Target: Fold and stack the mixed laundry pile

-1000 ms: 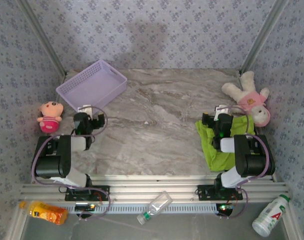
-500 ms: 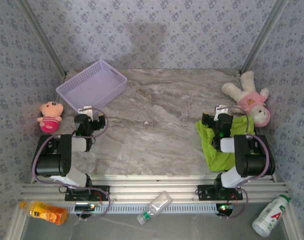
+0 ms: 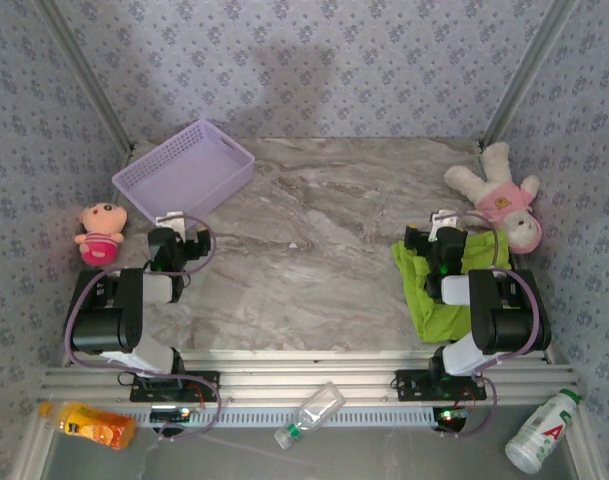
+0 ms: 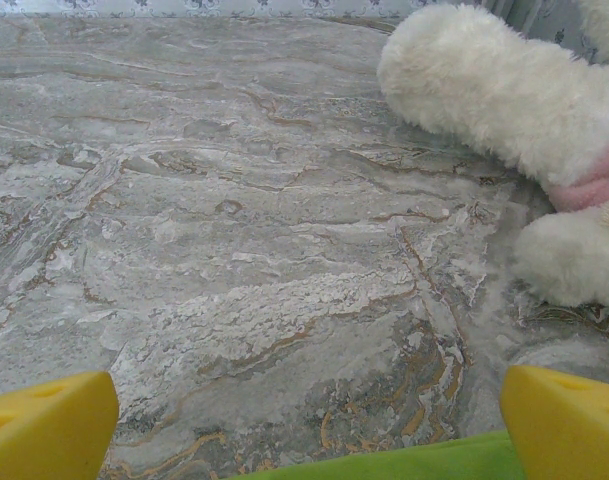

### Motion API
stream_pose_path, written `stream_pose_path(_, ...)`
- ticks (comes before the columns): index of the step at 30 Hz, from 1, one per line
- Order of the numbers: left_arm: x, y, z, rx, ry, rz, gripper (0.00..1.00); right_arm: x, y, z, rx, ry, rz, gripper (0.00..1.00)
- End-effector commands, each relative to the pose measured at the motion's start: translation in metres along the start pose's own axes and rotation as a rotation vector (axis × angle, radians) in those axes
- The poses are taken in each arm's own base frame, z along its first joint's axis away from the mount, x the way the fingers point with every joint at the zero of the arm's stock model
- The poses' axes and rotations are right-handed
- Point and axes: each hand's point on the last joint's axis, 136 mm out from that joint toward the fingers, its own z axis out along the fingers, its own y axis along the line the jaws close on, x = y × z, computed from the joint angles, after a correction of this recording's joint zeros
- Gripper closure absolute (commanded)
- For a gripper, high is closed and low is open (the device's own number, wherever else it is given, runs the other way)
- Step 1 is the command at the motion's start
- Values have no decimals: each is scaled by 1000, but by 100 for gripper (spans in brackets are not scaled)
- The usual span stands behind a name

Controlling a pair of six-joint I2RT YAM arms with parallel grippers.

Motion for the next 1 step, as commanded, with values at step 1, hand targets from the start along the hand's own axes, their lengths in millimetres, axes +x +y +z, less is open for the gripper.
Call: stream_pose_path(1,-17,-2,3,13,-46,-12,0,-2,-2,0,18,-18,6,0)
